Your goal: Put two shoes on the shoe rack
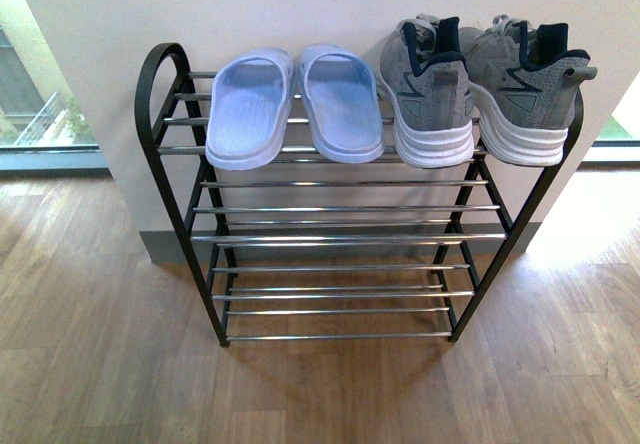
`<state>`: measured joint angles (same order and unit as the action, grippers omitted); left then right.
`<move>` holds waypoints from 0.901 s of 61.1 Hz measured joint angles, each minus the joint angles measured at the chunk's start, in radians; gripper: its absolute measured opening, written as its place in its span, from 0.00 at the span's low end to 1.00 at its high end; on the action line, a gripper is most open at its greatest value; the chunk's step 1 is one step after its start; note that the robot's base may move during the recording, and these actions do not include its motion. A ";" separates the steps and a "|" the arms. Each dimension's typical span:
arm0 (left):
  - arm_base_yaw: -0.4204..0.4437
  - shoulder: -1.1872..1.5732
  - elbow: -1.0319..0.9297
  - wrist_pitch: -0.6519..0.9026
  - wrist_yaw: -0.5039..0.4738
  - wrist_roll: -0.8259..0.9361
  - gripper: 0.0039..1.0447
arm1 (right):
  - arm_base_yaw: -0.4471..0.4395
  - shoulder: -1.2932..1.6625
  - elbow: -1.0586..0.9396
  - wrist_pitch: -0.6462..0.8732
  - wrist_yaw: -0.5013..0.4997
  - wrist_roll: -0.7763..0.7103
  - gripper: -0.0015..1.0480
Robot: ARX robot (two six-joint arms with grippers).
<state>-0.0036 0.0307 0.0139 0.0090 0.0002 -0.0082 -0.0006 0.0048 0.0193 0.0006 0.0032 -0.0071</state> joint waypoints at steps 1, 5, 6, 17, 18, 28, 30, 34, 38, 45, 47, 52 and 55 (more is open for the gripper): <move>0.000 -0.011 0.000 -0.002 0.000 0.000 0.01 | 0.000 0.000 0.000 0.000 0.000 0.000 0.91; 0.000 -0.013 0.000 -0.010 0.000 0.000 0.01 | 0.000 0.000 0.000 0.000 -0.001 0.000 0.91; 0.000 -0.013 0.000 -0.010 0.000 0.000 0.01 | 0.000 0.000 0.000 0.000 -0.001 0.000 0.91; 0.000 -0.014 0.000 -0.009 0.000 0.000 0.01 | 0.000 0.000 0.000 0.000 -0.001 0.000 0.91; 0.000 -0.014 0.000 -0.009 0.000 0.000 0.01 | 0.000 0.000 0.000 0.000 -0.001 0.000 0.91; 0.000 -0.014 0.000 -0.009 0.000 0.000 0.32 | 0.000 0.000 0.000 0.000 -0.001 0.000 0.91; 0.000 -0.014 0.000 -0.009 0.000 0.000 0.41 | 0.000 0.000 0.000 0.000 -0.001 0.000 0.91; 0.000 -0.014 0.000 -0.009 0.000 0.000 0.53 | 0.000 0.000 0.000 0.000 -0.001 0.000 0.91; 0.000 -0.014 0.000 -0.009 0.000 0.000 0.65 | 0.000 0.000 0.000 0.000 -0.001 0.000 0.91; 0.000 -0.014 0.000 -0.009 0.000 0.000 0.84 | 0.000 0.000 0.000 0.000 -0.001 0.000 0.91; 0.000 -0.014 0.000 -0.009 0.000 0.000 0.90 | 0.000 0.000 0.000 0.000 -0.001 0.000 0.91; 0.000 -0.014 0.000 -0.009 0.000 0.002 0.91 | 0.000 0.000 0.000 0.000 -0.001 0.000 0.91; 0.000 -0.014 0.000 -0.009 0.000 0.002 0.91 | 0.000 0.000 0.000 0.000 -0.001 0.000 0.91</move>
<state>-0.0032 0.0162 0.0139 -0.0002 -0.0002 -0.0059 -0.0006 0.0044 0.0193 0.0006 0.0025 -0.0071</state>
